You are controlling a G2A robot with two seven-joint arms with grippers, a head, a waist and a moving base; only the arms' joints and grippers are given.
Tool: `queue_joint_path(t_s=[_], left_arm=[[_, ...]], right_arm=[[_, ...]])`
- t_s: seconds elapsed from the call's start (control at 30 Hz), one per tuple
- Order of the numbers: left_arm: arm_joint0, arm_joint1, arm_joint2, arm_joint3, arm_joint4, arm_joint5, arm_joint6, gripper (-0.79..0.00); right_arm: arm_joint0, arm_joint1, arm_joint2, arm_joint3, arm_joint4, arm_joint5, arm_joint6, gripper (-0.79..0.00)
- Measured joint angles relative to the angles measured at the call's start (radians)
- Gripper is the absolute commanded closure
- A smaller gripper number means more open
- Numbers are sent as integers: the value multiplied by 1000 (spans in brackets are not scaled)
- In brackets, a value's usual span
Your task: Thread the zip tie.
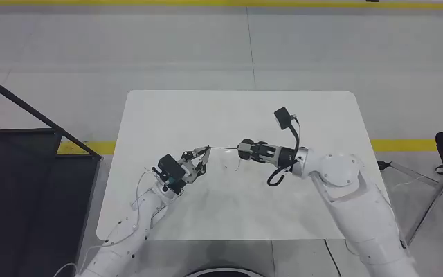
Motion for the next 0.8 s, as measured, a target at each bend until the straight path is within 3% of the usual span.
queue_joint_path(t_s=[0.8], left_arm=[[14,-10,-6,-12,6,52,13,0]], right_arm=[[-27,5,11,-31,-7,26,-11,0]])
